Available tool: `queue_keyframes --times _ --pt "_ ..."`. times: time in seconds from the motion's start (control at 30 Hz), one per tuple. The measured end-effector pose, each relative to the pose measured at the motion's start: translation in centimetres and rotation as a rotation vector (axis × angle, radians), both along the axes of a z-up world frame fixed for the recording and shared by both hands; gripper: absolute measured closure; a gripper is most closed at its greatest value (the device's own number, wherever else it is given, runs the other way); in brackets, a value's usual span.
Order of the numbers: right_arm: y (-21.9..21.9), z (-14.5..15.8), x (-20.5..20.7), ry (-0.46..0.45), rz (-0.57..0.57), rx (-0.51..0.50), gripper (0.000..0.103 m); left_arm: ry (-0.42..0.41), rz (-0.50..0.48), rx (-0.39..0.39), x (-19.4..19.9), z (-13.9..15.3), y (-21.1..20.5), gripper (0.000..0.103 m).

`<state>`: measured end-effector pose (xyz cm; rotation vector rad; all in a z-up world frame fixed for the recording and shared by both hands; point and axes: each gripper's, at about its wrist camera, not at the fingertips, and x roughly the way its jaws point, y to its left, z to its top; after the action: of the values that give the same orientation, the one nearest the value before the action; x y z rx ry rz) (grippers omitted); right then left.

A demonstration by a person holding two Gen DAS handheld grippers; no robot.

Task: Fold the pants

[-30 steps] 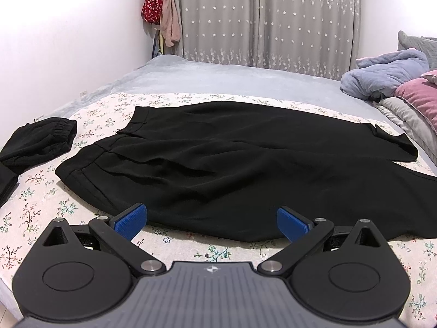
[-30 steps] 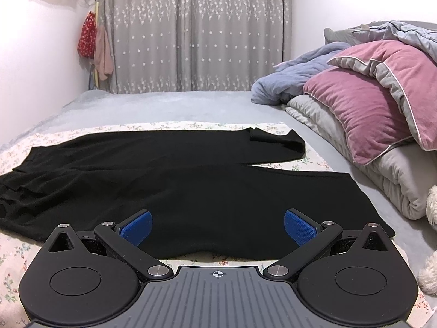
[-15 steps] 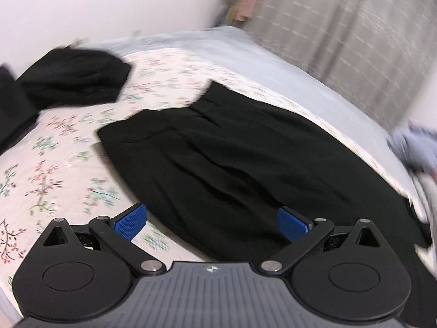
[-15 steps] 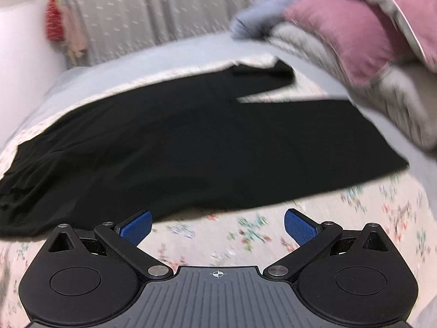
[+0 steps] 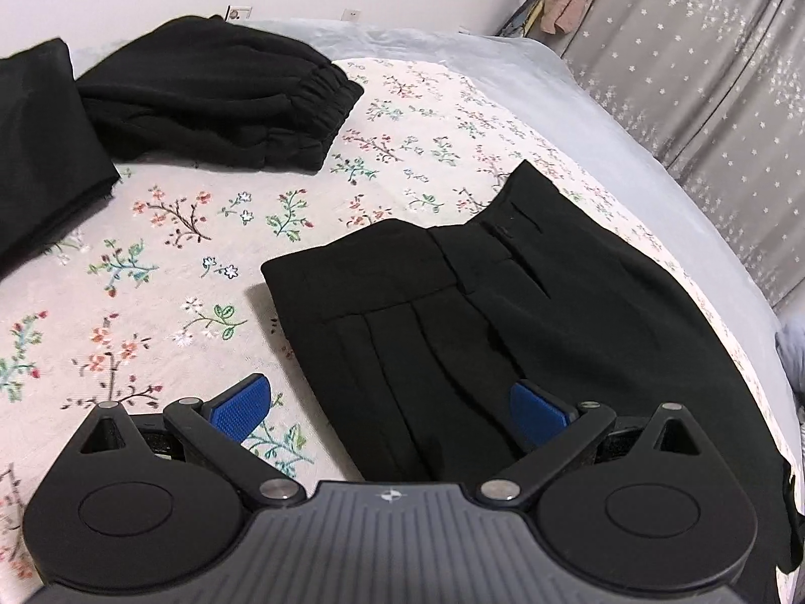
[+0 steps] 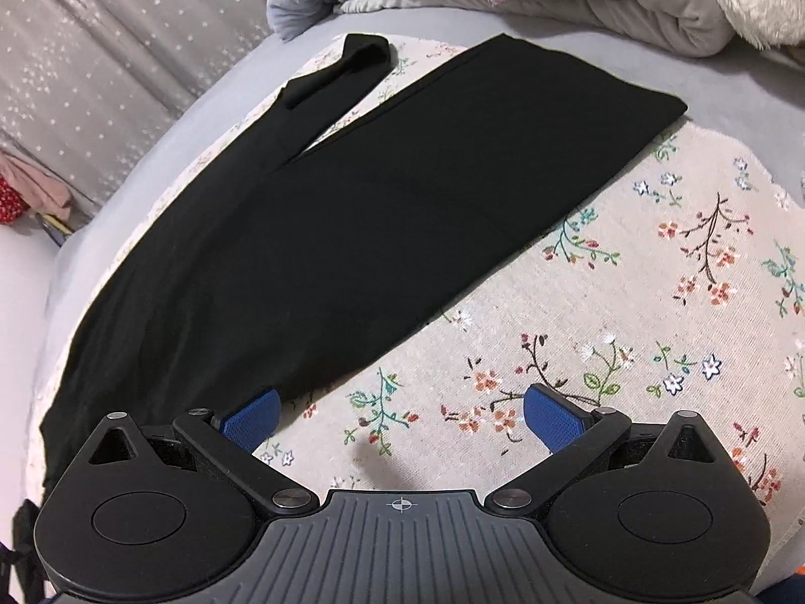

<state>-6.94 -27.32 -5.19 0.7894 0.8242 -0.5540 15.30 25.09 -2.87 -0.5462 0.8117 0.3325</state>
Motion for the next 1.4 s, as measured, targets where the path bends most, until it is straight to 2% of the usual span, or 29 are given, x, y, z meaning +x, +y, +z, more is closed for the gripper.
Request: queue_keyframes --times 0.13,0.23,0.33,0.4,0.43,0.47,0.5,0.57,0.73,0.77,0.8,0.83,0.9,0.97,1.23,1.4 --pt "-0.3 0.1 0.1 -0.004 -0.015 -0.024 0.001 0.045 0.021 -0.032 0.9 -1.7 0.1 0.000" --pt "-1.1 0.2 -0.1 -0.012 -0.056 -0.039 0.003 -0.007 0.015 -0.046 1.6 -1.9 -0.4 0.008" --pt "-1.9 0.1 -0.1 -0.013 -0.097 -0.048 0.007 -0.024 0.000 -0.010 2.3 -1.9 -0.9 0.034" --pt "-2.7 0.2 -0.3 -0.022 -0.137 -0.049 0.016 -0.011 0.010 0.026 2.7 -2.0 -1.0 0.079" --pt "-3.3 0.2 -0.6 -0.026 -0.165 -0.050 0.019 -0.009 0.021 0.028 2.7 -2.0 -0.7 0.085" --pt "-4.0 0.1 -1.0 -0.029 -0.206 -0.045 0.028 -0.019 0.027 0.013 2.7 -2.0 -0.2 0.089" --pt "-4.8 0.0 -1.4 -0.036 -0.242 -0.035 0.037 -0.033 0.035 -0.003 2.6 -1.9 0.2 0.090" --pt "-6.0 -0.3 -2.1 -0.052 -0.306 -0.013 0.046 -0.071 0.038 -0.005 2.2 -1.2 0.9 0.090" --pt "-7.1 -0.4 -1.8 -0.043 -0.358 -0.045 0.057 -0.161 0.059 -0.018 1.1 0.6 2.7 0.091" --pt "-7.3 -0.4 -1.5 -0.037 -0.363 -0.056 0.073 -0.172 0.067 -0.025 0.7 1.0 3.3 0.091" --pt "-7.6 -0.5 -1.3 -0.034 -0.364 -0.060 0.093 -0.176 0.072 -0.031 0.4 1.2 3.7 0.091" --pt "-7.8 -0.7 -1.4 -0.038 -0.364 -0.048 0.101 -0.177 0.074 -0.035 0.2 1.3 3.9 0.091" --pt "-8.1 -0.9 -2.0 -0.084 -0.365 0.000 0.103 -0.178 0.070 -0.034 -0.6 1.5 4.5 0.091" --pt "-7.8 -0.5 -2.9 -0.115 -0.358 0.005 0.103 -0.176 0.067 -0.033 -1.6 1.7 4.6 0.091" --pt "-5.8 1.9 -5.0 -0.161 -0.319 -0.075 0.103 -0.177 0.111 -0.058 -4.6 2.3 7.0 0.091" --pt "-5.1 2.3 -4.6 -0.161 -0.246 -0.098 0.103 -0.172 0.197 -0.110 -6.0 1.9 9.4 0.091"
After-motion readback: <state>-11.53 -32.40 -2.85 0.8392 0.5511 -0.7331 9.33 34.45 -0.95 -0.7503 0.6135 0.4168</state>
